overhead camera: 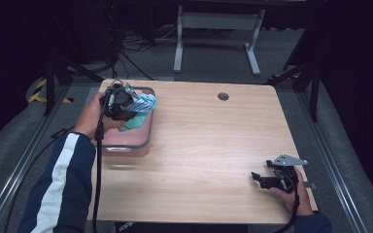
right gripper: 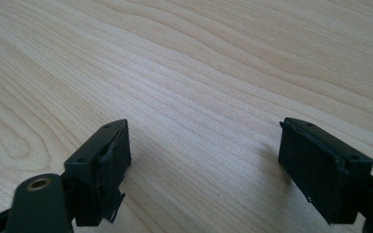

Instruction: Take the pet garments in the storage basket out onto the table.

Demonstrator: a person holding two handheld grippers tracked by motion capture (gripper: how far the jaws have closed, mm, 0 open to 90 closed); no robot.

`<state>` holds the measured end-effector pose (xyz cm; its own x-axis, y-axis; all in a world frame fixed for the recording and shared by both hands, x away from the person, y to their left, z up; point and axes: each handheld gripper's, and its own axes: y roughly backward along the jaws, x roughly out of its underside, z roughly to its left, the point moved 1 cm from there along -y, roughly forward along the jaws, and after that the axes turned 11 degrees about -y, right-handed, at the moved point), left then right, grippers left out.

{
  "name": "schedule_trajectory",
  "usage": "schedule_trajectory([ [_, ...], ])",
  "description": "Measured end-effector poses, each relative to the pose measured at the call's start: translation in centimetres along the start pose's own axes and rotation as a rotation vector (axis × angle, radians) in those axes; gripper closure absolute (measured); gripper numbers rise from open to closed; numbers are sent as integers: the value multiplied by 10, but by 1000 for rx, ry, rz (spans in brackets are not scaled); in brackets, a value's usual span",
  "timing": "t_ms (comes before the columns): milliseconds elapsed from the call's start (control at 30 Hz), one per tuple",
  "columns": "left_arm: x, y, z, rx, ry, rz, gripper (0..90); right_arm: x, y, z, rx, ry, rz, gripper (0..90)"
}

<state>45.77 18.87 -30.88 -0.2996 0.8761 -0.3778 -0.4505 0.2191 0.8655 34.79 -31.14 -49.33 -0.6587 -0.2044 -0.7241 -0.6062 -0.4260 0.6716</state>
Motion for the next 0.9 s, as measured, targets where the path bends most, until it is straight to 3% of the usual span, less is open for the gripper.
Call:
schedule_trajectory([
  [300, -22, 3, -16, 14, -73, -15, 753, 0, 0, 0, 0, 1, 0, 197],
  [533, -39, 6, -26, 29, -116, -84, 752, 0, 0, 0, 0, 0, 0, 197],
  [900, -67, -2, -47, 72, -207, -80, 752, 0, 0, 0, -1, -1, 0, 198],
])
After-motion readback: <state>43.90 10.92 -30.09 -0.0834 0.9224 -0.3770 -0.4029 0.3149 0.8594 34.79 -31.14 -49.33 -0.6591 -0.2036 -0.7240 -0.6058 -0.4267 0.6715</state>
